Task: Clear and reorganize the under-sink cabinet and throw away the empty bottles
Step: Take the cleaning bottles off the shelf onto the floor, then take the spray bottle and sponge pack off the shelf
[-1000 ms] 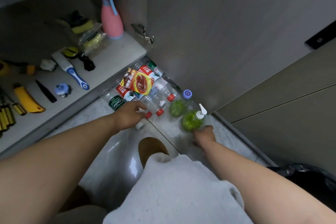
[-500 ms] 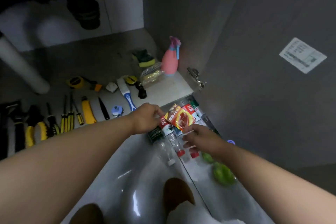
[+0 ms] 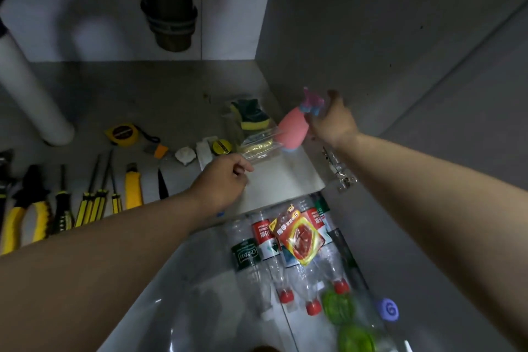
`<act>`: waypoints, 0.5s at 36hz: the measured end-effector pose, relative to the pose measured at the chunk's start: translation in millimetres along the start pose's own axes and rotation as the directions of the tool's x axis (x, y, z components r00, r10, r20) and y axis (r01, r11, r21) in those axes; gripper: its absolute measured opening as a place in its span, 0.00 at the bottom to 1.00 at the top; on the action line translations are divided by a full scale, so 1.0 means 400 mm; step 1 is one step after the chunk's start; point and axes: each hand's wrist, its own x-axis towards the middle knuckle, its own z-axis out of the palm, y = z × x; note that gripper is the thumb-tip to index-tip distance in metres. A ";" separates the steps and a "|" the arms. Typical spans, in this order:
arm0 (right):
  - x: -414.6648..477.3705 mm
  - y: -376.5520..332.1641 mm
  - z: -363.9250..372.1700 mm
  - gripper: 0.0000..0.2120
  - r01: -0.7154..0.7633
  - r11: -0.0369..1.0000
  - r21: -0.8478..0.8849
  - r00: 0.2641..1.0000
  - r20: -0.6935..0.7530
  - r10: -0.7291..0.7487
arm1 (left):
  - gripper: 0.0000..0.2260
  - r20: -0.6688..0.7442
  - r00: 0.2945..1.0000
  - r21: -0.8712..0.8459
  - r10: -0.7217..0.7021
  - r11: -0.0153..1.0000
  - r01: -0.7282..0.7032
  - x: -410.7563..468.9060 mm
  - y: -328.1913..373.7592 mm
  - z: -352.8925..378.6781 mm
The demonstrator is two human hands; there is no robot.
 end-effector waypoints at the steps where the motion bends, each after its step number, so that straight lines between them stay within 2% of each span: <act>1: 0.019 -0.012 -0.007 0.34 -0.044 0.998 0.041 0.999 0.009 0.044 | 0.15 0.002 1.000 -0.026 0.003 1.000 -0.003 0.000 0.002 0.011; 4: 0.074 -0.009 -0.016 0.27 -0.154 0.987 0.043 0.987 -0.043 0.156 | 0.14 0.006 1.000 -0.108 -0.011 0.994 0.011 -0.013 0.015 0.040; 7: 0.091 0.021 -0.028 0.18 -0.205 0.979 0.018 0.975 -0.082 0.206 | 0.14 0.036 0.999 -0.182 -0.015 0.983 0.021 -0.019 0.034 0.065; 10: 0.087 0.048 -0.043 0.23 -0.256 0.966 0.029 0.957 -0.135 0.258 | 0.15 0.043 0.999 -0.220 0.000 0.976 0.009 -0.013 0.066 0.068; 11: 0.077 0.053 -0.045 0.21 -0.257 0.966 0.031 0.952 -0.162 0.259 | 0.15 0.043 0.999 -0.230 -0.001 0.973 0.011 -0.016 0.072 0.066; 14: 0.023 0.054 -0.073 0.14 -0.170 0.985 -0.020 0.950 -0.268 0.159 | 0.13 0.029 0.999 -0.249 -0.017 0.968 0.023 -0.023 0.093 0.064; 18: -0.045 0.040 -0.131 0.12 0.020 1.000 -0.020 0.967 -0.253 -0.025 | 0.12 0.024 0.999 -0.253 -0.039 0.967 0.044 -0.034 0.126 0.073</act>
